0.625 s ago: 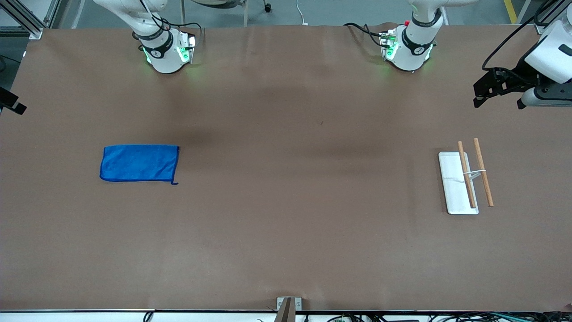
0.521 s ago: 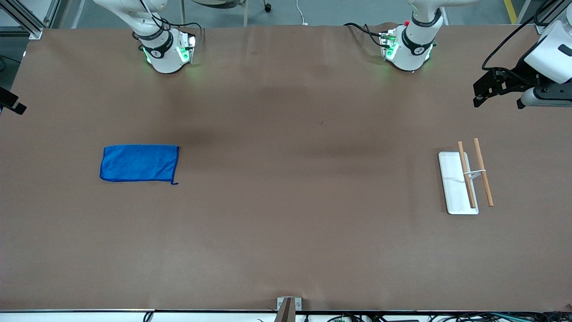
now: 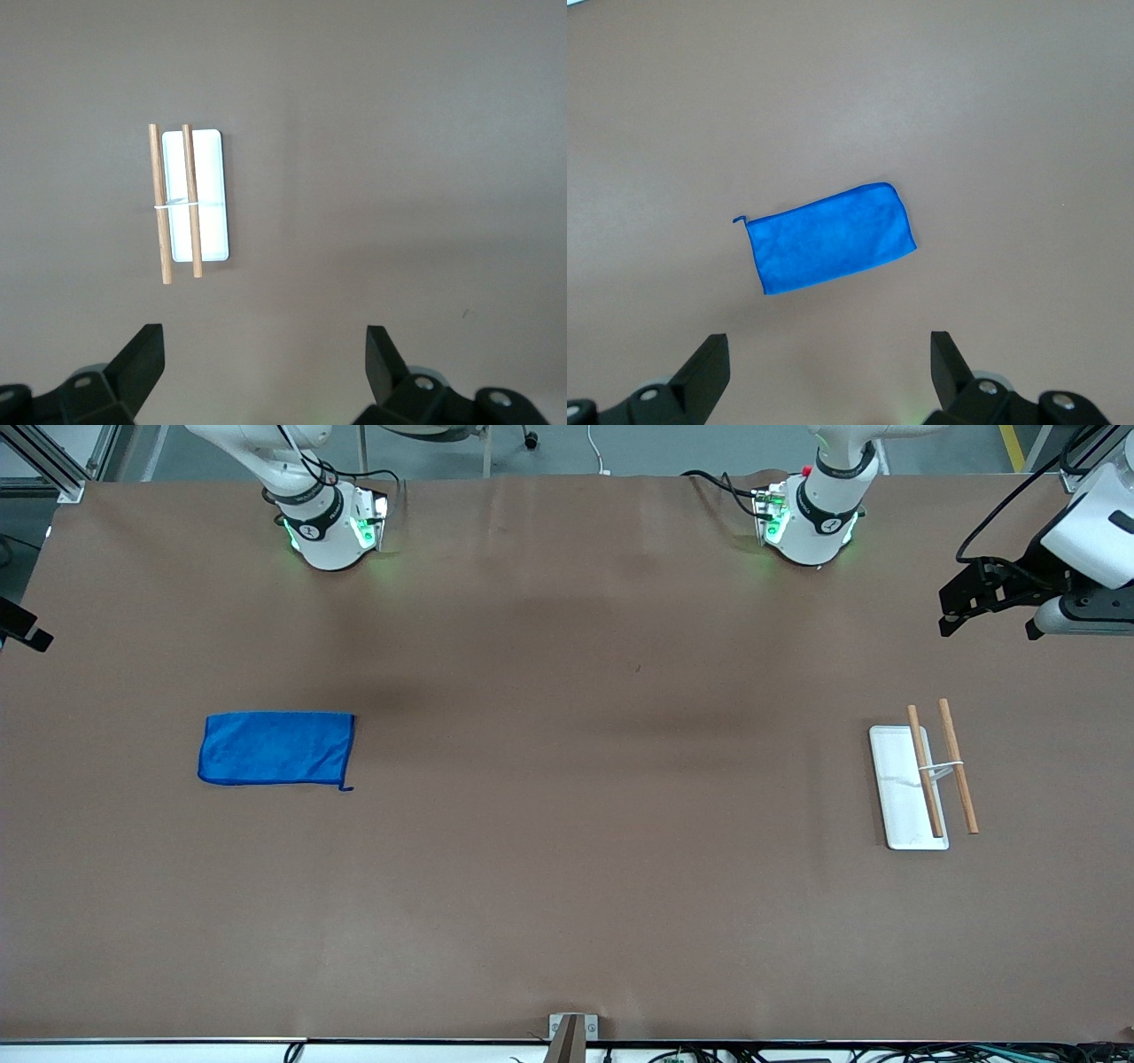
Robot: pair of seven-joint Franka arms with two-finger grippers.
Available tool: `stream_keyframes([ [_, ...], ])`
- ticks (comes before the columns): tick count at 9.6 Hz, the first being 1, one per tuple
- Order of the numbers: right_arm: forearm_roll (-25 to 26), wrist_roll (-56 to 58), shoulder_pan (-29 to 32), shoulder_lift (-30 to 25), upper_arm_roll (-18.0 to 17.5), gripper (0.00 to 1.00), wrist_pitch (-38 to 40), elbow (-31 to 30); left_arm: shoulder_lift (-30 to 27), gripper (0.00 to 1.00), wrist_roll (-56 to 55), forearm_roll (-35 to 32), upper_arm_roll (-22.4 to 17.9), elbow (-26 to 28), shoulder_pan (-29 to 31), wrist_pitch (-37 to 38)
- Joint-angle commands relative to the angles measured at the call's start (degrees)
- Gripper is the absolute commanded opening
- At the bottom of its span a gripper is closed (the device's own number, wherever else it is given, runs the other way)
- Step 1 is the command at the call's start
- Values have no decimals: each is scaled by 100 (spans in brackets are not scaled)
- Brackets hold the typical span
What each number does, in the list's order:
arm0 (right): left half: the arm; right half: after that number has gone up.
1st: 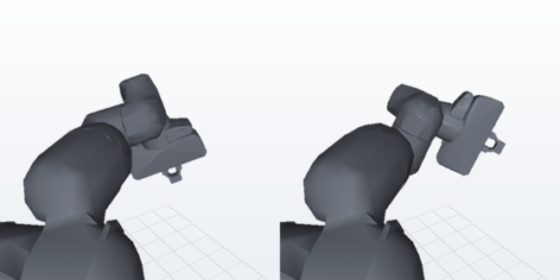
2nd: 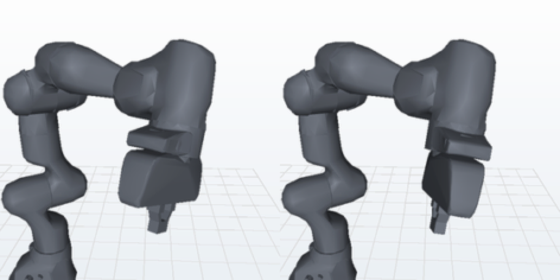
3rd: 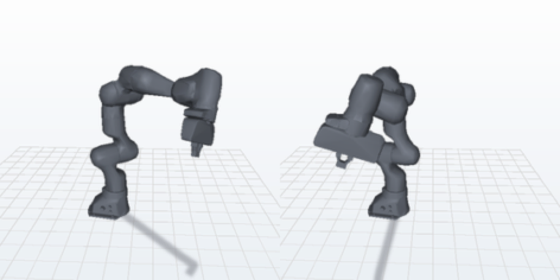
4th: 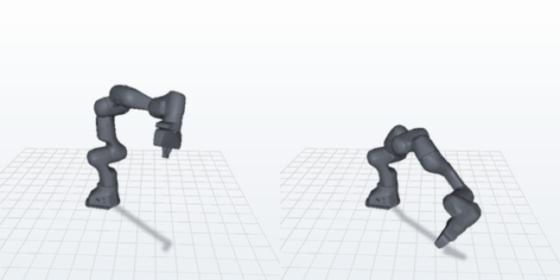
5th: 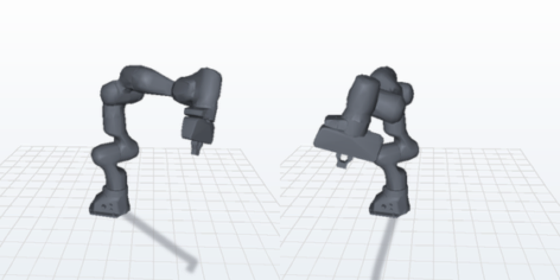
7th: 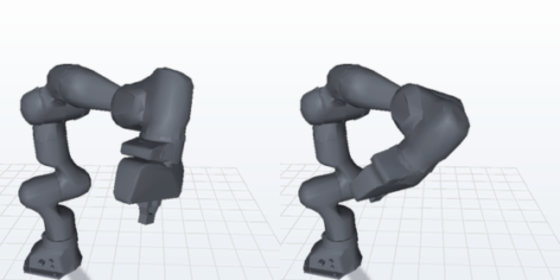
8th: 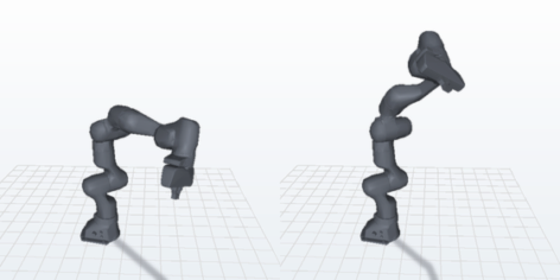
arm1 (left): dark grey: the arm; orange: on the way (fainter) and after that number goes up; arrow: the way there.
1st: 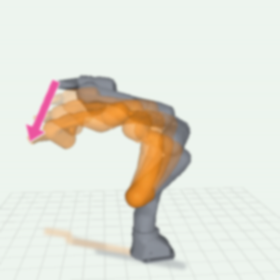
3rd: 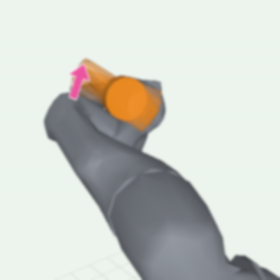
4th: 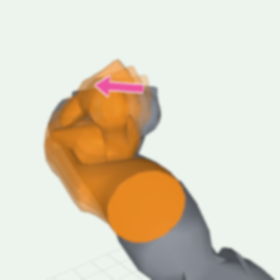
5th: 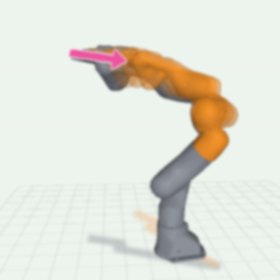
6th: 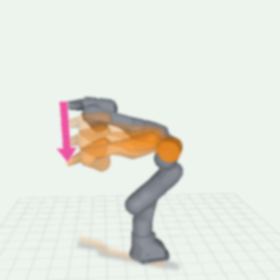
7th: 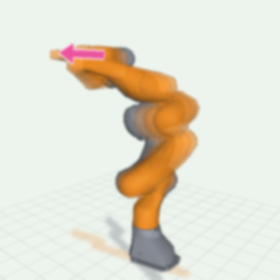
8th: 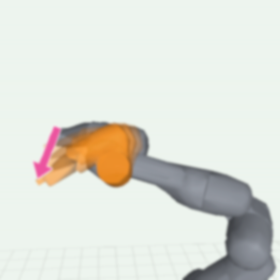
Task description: Right arm passes towel to left arm to hang
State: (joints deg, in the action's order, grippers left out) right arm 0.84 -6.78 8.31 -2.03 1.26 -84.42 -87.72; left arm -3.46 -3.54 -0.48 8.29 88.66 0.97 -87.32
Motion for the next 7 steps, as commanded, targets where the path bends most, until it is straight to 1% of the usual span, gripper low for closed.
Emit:
stream_keyframes([
  [1, -57, 255, 57, -44, -38, 100, -597, -892, 144, 100, -41, -48, -3, 20, -9, 101],
  [3, -40, 300, 31, -8, -38, 100, -2010, -2217, 152, 100, -7, -92, 6, 11, -18, 101],
  [5, 13, 440, -48, 175, -38, 100, -3337, -3334, 152, 100, -7, -92, 6, 11, -1, 101],
  [6, 30, 493, -48, 368, -38, 100, -3866, -3696, 152, 100, 11, -92, 6, 11, -1, 101],
  [7, 31, 633, -48, 718, -38, 100, -4532, -4005, 161, 100, 11, -92, 6, -6, -1, 93],
])
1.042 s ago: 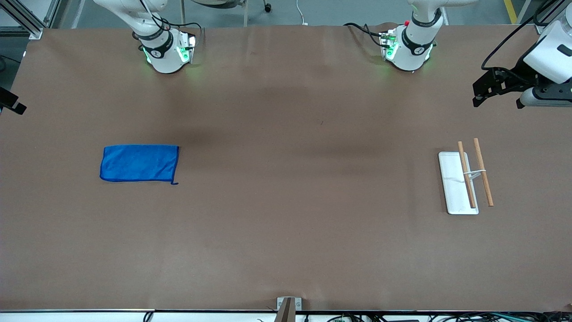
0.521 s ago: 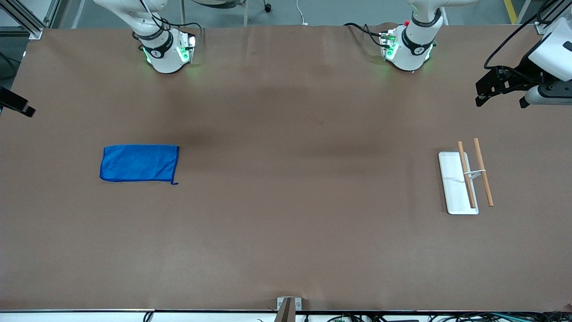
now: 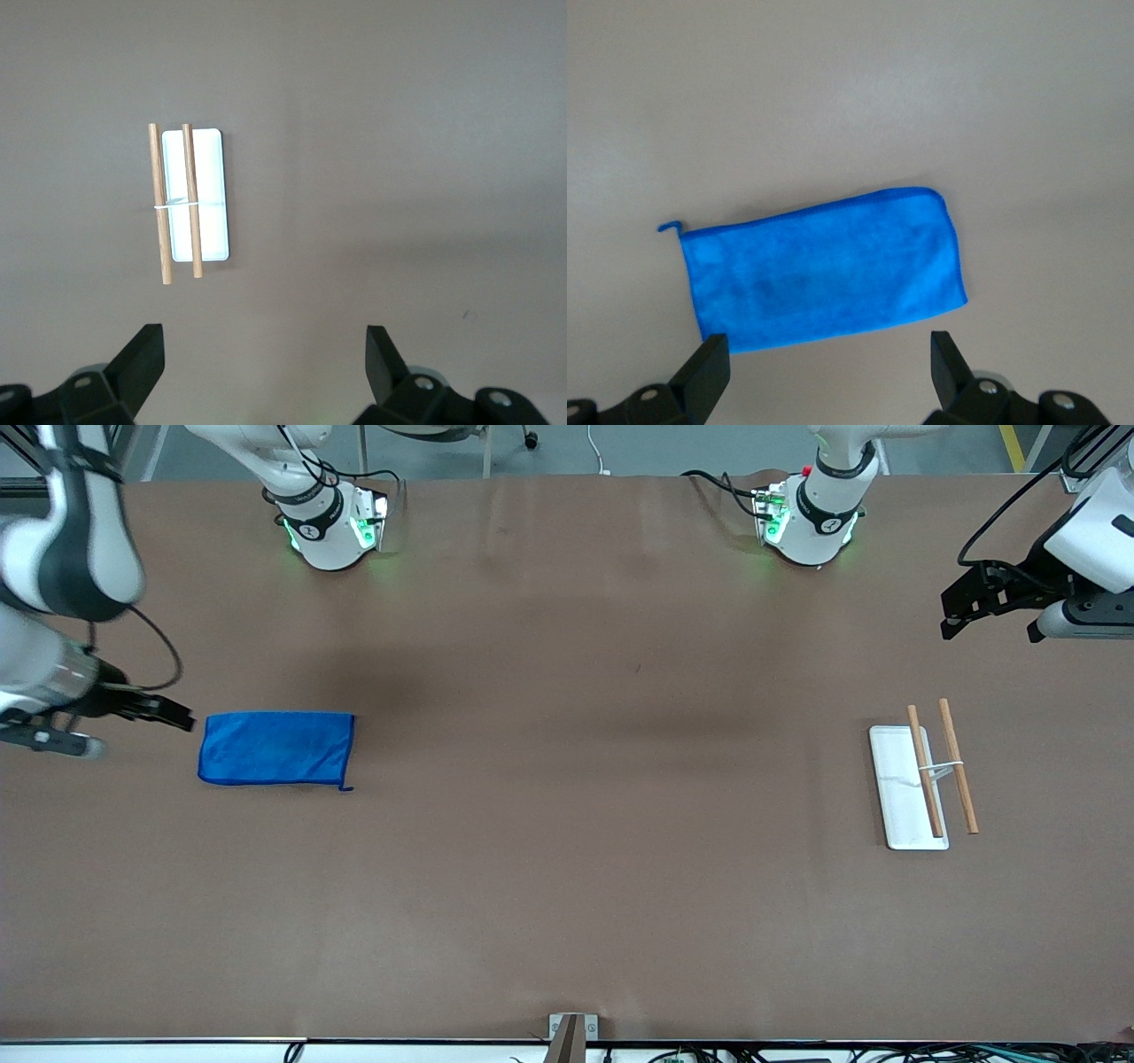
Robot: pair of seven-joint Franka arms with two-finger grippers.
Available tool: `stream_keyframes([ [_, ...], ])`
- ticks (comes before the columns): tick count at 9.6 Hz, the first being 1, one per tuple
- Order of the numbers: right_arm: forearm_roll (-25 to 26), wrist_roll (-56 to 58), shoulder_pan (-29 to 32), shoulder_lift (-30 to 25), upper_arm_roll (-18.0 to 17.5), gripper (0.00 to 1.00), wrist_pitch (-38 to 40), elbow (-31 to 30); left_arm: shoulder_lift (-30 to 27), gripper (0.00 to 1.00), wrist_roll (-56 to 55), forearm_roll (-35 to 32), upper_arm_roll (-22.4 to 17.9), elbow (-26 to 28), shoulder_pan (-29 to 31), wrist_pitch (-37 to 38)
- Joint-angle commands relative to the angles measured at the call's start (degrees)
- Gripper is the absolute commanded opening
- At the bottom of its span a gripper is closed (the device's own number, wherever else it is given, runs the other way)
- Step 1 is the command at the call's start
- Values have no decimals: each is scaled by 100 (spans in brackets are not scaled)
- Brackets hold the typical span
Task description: Right arm passes towel to left arm to hang
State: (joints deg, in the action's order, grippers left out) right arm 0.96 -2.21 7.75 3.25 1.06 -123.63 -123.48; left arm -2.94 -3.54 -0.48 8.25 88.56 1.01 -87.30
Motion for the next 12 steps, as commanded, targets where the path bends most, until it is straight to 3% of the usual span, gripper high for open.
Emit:
stream_keyframes([
  [1, 27, 238, 16, 490, -18, 100, -1245, -667, 152, 100, 20, -92, 10, 3, -13, 90],
  [5, 27, 431, 25, 1335, -18, 93, -2980, -1196, 162, 100, 37, -40, 10, -5, -5, 90],
  [11, 27, 441, 7, 1697, -18, 79, -3159, -1284, 249, 100, 28, 13, 36, -76, -58, 73],
  [12, 27, 432, 7, 1697, -18, 70, -3159, -1319, 250, 100, 28, 22, 45, -76, -66, 73],
])
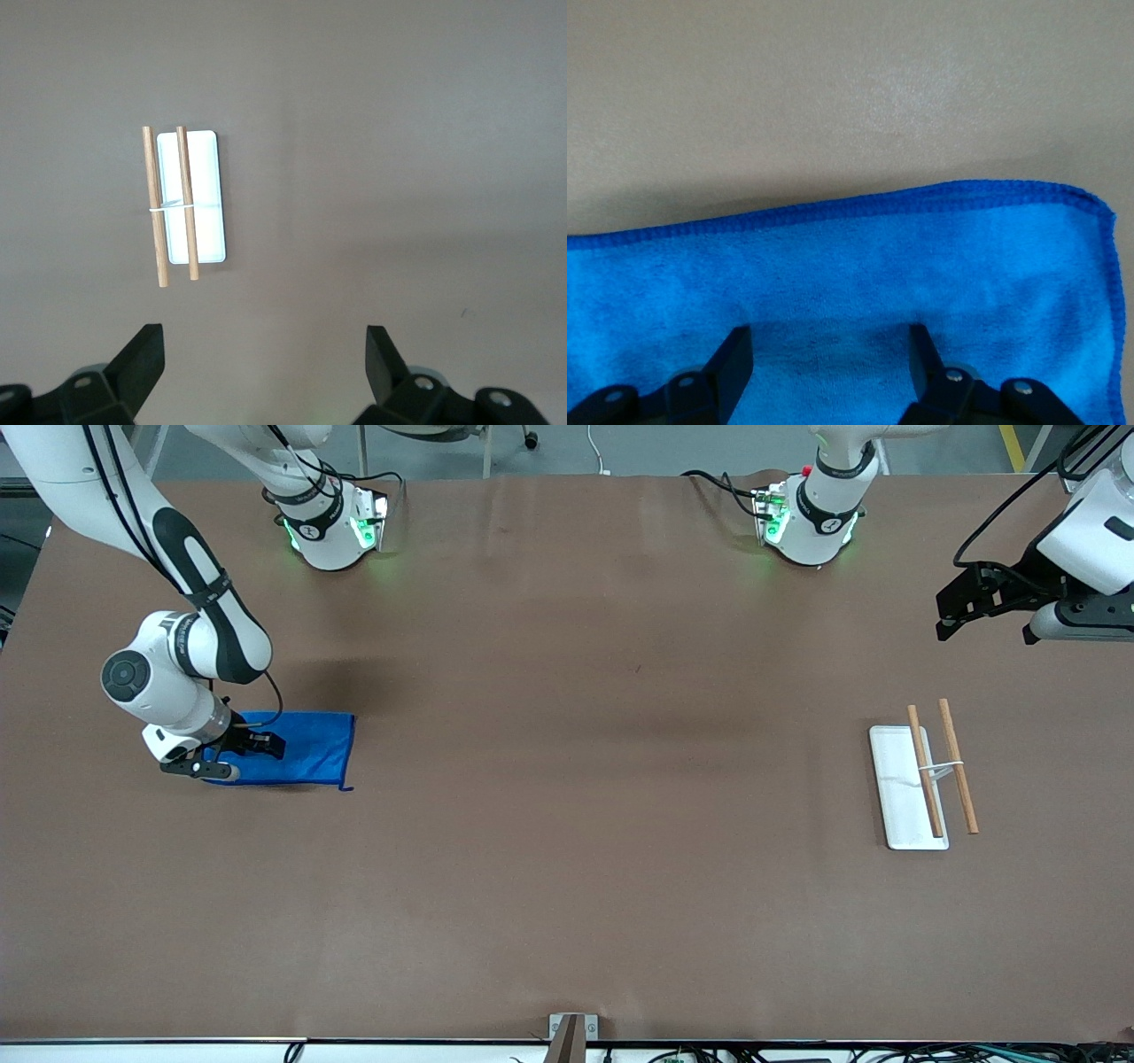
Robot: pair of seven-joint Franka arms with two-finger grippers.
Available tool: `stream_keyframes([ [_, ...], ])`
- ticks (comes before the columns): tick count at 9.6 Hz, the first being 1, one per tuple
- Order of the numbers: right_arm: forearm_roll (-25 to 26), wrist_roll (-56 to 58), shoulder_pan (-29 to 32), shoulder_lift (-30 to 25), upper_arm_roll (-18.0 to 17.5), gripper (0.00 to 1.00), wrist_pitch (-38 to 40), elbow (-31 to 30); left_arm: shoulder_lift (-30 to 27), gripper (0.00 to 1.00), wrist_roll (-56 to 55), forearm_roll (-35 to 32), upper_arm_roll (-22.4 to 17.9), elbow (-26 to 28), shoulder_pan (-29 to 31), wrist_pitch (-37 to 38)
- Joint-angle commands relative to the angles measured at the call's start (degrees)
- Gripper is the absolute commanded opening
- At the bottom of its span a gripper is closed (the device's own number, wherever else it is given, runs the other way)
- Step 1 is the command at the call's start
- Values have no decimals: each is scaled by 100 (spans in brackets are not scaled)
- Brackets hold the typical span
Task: Right arm passes towel to left arm to hang
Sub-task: 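Reach the right gripper down to the blue towel's edge and grasp it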
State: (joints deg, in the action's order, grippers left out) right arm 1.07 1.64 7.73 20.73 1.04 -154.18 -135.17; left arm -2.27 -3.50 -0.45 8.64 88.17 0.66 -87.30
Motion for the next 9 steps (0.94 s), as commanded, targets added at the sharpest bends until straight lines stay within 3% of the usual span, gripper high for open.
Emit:
stream_keyframes([
  [1, 17, 47, 10, -68, -16, 51, -86, -150, 183, 100, 33, 88, 15, -36, -22, 73],
  [2, 17, 21, 10, -77, -16, 25, -34, -141, 192, 100, 33, 280, 15, -36, -22, 73],
  [4, 8, -15, 18, -77, -25, 0, -16, -123, 262, 100, 33, 1208, 15, -10, 21, 91],
  [6, 8, -41, -60, -243, -34, 0, 508, 25, 376, 100, 33, 1565, 15, -10, 13, 91],
  [9, -27, -50, -148, -622, -60, 0, 2614, 1120, 481, 100, 24, 2126, 33, -1, -66, 291],
])
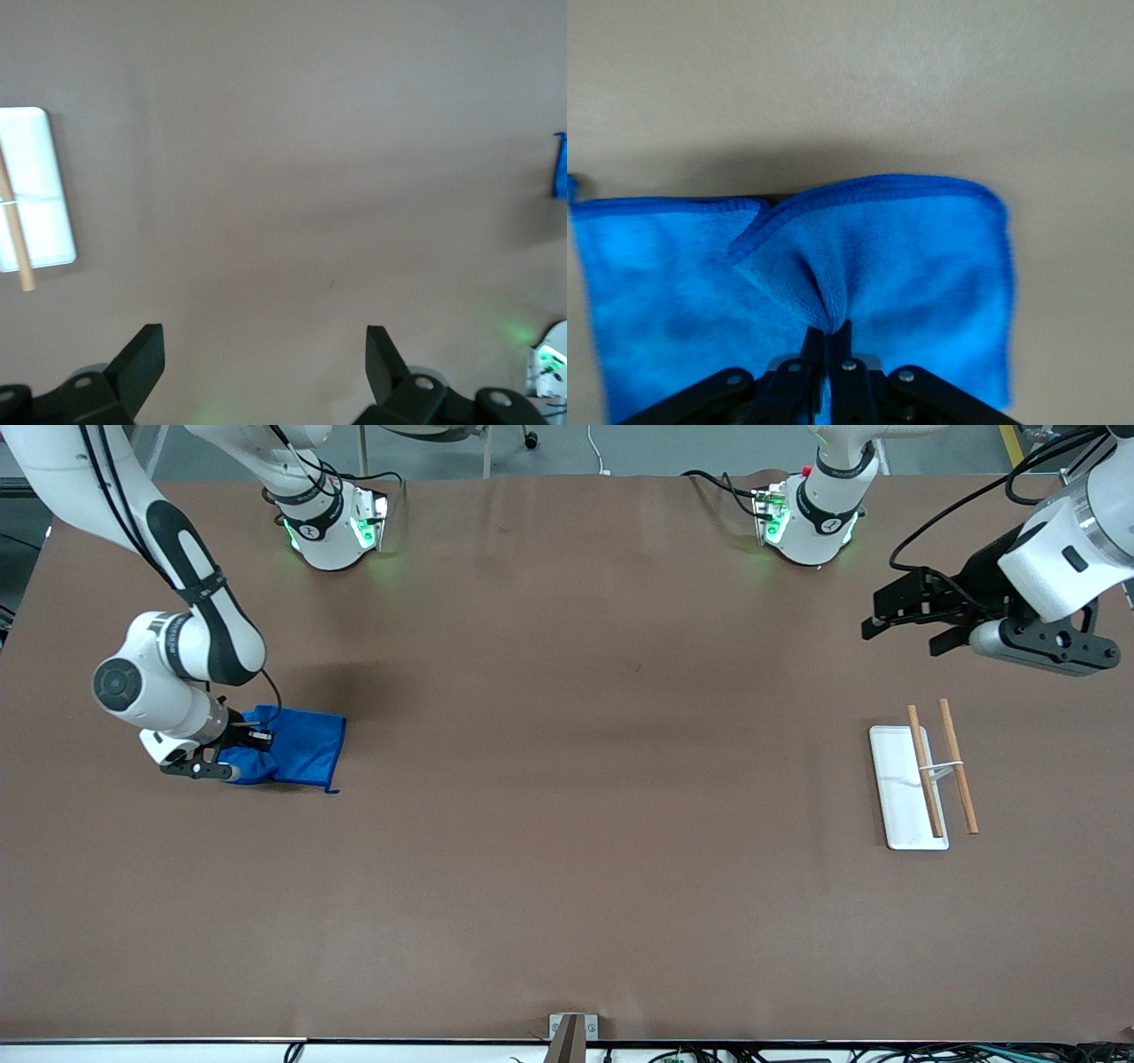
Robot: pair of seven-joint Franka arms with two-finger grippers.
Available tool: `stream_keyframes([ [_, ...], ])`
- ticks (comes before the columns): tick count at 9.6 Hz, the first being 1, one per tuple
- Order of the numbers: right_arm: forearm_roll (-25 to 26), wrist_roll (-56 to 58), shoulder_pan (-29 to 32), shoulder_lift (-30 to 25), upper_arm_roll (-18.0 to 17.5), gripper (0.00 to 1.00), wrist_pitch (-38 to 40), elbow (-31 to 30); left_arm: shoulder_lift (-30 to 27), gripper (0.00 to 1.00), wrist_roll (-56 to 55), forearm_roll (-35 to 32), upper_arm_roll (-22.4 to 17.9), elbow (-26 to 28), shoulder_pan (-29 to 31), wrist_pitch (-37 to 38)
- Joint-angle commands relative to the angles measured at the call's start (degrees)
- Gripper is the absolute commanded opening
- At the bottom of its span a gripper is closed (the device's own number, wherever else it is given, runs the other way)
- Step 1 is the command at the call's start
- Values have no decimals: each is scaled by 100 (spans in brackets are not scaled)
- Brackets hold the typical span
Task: Right arm passes towel to left arm to hang
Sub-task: 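Lift the towel with the right gripper while the left gripper approaches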
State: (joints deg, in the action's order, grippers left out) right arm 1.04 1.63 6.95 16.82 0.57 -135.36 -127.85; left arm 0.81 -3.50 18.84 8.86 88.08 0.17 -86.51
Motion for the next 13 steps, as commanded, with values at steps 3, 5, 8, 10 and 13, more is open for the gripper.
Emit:
stream_keyframes([
  [3, -498, -520, -159, -372, -556, 0, 1843, 1321, 288, 100, 25, 498, 11, 7, 27, 424],
  [5, -806, -883, -150, -381, -1310, 0, 1908, 1700, 419, 100, 42, 655, 2, 7, 80, 539],
  [8, -2876, -831, -255, -346, -2164, 0, 1776, 2210, 955, 100, 709, 1426, -51, -10, 98, 417],
  [10, -4263, -831, -273, -328, -2639, 0, 1767, 2500, 1437, 100, 1393, 2286, -51, 77, 246, 381],
  [13, -6127, -831, -562, -311, -3105, 0, 866, 2598, 1991, 100, 1851, 3552, 1, 236, 247, 109],
])
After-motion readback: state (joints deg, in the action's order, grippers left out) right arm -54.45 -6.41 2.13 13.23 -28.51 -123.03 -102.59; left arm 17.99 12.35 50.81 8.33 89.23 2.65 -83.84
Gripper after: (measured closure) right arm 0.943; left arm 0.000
